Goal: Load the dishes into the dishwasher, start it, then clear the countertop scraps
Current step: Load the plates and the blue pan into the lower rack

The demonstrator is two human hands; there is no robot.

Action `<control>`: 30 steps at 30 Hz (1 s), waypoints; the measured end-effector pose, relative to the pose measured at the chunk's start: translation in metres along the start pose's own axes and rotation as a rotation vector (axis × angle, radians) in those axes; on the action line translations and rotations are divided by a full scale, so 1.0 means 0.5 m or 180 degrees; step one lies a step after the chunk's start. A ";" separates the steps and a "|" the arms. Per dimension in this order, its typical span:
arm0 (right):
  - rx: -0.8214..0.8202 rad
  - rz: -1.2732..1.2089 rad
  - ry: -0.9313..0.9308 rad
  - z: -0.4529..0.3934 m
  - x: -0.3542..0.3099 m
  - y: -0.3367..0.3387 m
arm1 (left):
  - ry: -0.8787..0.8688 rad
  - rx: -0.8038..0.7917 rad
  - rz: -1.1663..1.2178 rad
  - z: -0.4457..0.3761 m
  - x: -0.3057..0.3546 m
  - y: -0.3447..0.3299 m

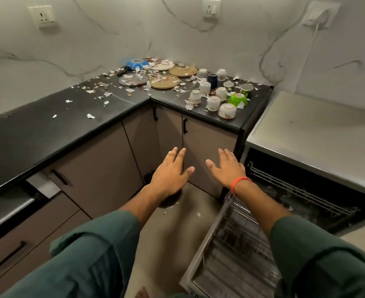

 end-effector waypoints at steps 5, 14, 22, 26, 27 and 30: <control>-0.0007 0.0077 -0.0081 -0.025 -0.123 -0.060 | -0.0016 -0.0018 -0.0094 -0.011 -0.149 0.080; -0.0287 0.0252 -0.0281 -0.040 -0.246 -0.192 | 0.0189 -0.0191 0.0050 -0.007 -0.364 0.121; -0.0416 0.0476 -0.0174 -0.104 -0.277 -0.235 | 0.0389 -0.0318 0.0257 -0.042 -0.455 0.087; -0.0501 0.0391 -0.0259 -0.181 -0.290 -0.247 | 0.0400 -0.0403 0.0211 -0.080 -0.485 0.091; -0.0533 0.0343 -0.0286 -0.202 -0.298 -0.248 | 0.0434 -0.0431 0.0195 -0.096 -0.496 0.099; -0.0495 0.0266 -0.0276 -0.266 -0.324 -0.249 | 0.0477 -0.0387 0.0054 -0.151 -0.523 0.132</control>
Point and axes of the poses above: each hand's wrist, its own z-axis away from the middle knuckle, its own y-axis out of the back of the hand, x = y × z, the point moved 8 cm from there along -z, towards the middle knuckle, and after that the axes turned 10 degrees about -y, right-handed, at the moved point
